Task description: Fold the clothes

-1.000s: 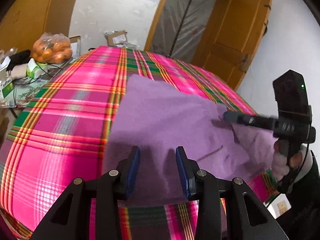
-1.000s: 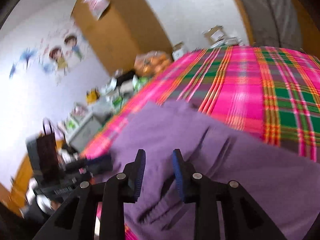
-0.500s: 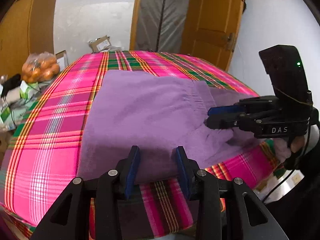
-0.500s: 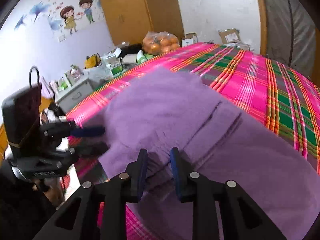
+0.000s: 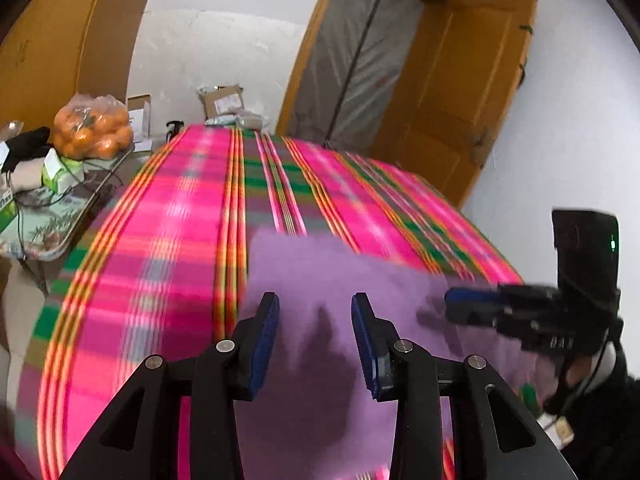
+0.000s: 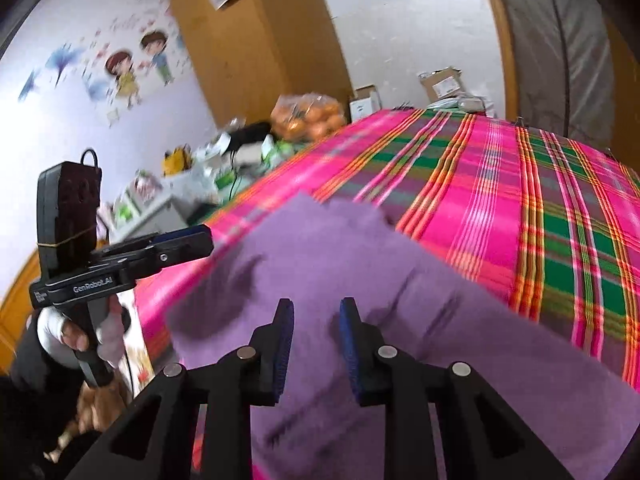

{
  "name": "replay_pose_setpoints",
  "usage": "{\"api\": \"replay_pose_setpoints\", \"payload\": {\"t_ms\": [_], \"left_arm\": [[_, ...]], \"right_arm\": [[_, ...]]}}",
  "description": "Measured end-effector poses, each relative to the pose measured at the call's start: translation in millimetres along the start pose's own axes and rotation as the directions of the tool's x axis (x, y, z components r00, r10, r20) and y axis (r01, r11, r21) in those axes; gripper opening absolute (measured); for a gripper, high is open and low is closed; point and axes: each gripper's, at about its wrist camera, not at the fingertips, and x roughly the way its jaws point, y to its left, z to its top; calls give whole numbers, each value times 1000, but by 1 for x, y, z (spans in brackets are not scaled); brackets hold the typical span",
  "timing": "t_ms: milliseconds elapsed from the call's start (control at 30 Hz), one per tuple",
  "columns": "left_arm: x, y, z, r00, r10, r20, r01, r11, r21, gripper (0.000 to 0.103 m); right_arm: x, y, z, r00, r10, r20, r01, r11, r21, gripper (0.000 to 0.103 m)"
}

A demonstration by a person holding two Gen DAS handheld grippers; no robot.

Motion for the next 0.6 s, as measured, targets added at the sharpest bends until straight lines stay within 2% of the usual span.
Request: {"api": "replay_pose_setpoints", "payload": {"t_ms": [67,167,200,233,267,367,600], "left_arm": [[15,7,14,1000,-8,-13,8,1000,-12,38],[52,17,22,996,-22,-85,18,999,-46,38],[62,20,21,993,-32,-110,26,998,-55,38],[72,24,20,990,-37,-135,28,997,-65,38],[79,28,19,987,-33,-158,21,997,-75,38],[83,38,20,984,-65,-165,48,993,-108,38],[83,34,41,990,-46,-134,33,994,-100,38]], "right_arm": [[14,-10,11,1000,-15,-14,16,999,40,24],[37,-29,16,998,-22,-58,27,994,102,24],[43,-36,15,997,-27,-75,36,991,125,18],[48,-43,13,996,-30,-87,43,988,151,5],[50,-49,12,996,-32,-87,47,984,174,0],[49,-60,11,997,5,-80,12,976,219,0],[51,-49,24,998,3,-66,11,980,201,3]]}}
